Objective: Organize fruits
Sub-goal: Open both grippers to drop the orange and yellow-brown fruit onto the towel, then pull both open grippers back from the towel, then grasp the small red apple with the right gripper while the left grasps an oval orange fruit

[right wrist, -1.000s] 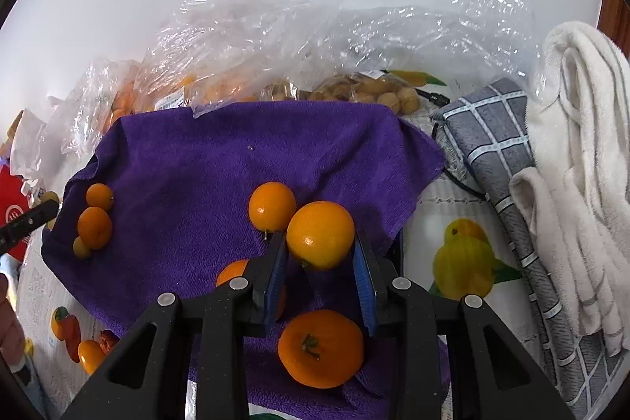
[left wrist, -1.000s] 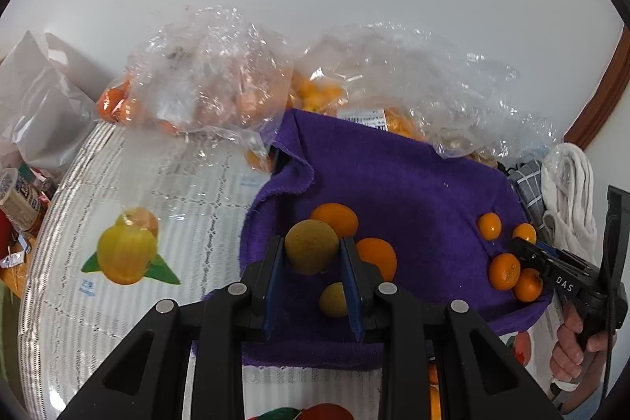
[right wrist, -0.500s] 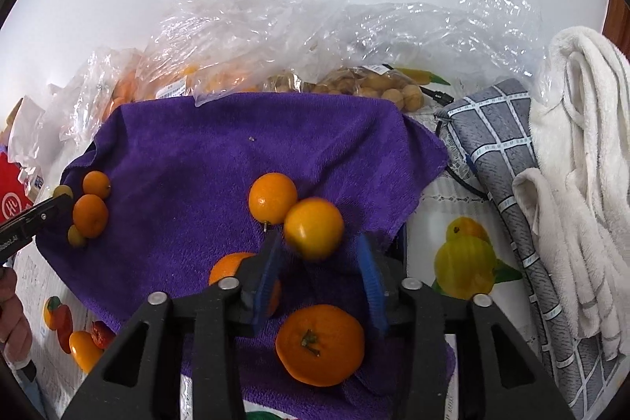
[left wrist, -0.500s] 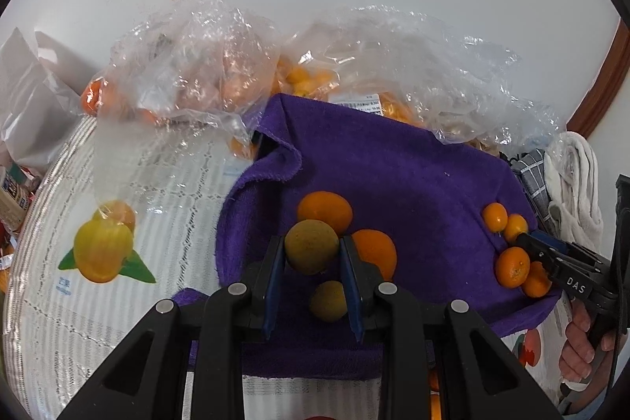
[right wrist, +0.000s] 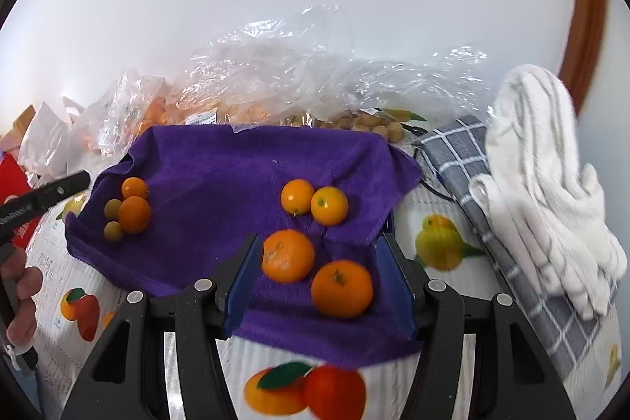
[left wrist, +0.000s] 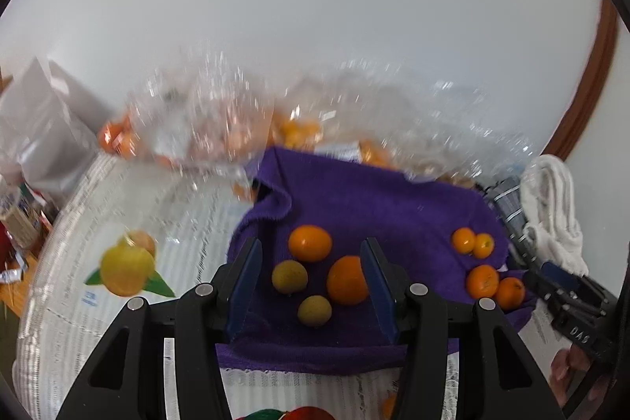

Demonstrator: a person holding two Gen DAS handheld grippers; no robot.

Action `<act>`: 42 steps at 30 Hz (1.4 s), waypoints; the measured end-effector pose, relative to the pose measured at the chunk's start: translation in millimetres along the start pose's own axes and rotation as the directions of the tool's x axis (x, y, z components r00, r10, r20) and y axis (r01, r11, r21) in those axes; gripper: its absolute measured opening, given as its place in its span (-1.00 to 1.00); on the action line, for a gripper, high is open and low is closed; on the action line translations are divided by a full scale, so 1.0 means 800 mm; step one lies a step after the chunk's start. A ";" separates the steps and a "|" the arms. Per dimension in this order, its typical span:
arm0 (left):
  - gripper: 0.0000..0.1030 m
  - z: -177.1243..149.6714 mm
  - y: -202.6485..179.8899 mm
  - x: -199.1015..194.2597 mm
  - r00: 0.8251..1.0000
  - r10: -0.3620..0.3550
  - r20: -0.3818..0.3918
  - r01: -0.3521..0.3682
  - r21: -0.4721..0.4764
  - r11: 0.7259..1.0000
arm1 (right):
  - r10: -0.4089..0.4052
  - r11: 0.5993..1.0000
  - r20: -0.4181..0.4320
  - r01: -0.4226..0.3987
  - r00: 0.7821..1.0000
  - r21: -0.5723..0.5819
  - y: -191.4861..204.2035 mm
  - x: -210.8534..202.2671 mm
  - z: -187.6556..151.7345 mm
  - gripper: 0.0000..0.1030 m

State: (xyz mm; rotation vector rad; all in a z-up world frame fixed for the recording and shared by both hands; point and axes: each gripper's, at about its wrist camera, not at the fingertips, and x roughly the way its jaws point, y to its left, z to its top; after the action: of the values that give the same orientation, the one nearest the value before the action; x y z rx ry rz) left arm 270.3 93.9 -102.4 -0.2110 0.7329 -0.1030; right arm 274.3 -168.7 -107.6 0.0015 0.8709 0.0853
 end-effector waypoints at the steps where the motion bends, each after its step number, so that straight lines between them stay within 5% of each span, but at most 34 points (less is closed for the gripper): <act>1: -0.03 -0.002 0.002 -0.006 1.000 0.003 0.014 -0.003 0.005 1.000 | 0.001 1.000 -0.003 -0.001 1.000 0.015 0.002 -0.005 -0.004 0.15; 8: -0.04 -0.048 0.040 -0.050 0.999 0.042 0.003 -0.042 0.018 0.999 | 0.087 0.992 -0.063 -0.081 0.994 0.092 0.018 -0.021 -0.035 0.12; 16: -0.04 -0.104 0.107 -0.076 0.999 0.034 -0.029 -0.038 -0.119 0.992 | 0.158 0.987 -0.120 -0.153 0.980 0.044 0.077 -0.015 -0.058 -0.09; 22: -0.06 -0.113 0.111 -0.077 0.999 0.031 -0.035 -0.035 -0.136 0.990 | 0.172 0.985 -0.157 -0.174 0.973 0.000 0.119 0.005 -0.062 -0.24; 30: -0.04 -0.116 0.095 -0.076 0.998 0.059 -0.023 -0.061 -0.067 0.996 | 0.260 0.966 -0.236 -0.252 0.937 0.061 0.140 0.043 -0.051 -0.25; 34: -0.04 -0.116 0.101 -0.074 0.998 0.062 -0.025 -0.064 -0.087 0.994 | 0.275 0.961 -0.252 -0.258 0.928 0.097 0.136 0.053 -0.051 -0.57; 42: -0.04 -0.118 0.094 -0.066 0.996 0.070 -0.052 -0.073 -0.061 0.996 | 0.221 0.974 -0.187 -0.206 0.957 0.096 0.073 0.008 -0.059 -0.57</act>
State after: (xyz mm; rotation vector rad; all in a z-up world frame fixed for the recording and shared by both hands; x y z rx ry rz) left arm 169.2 161.5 -152.8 -0.2426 0.7931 -0.0176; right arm 237.8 -111.5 -141.1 0.1614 1.0695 0.2582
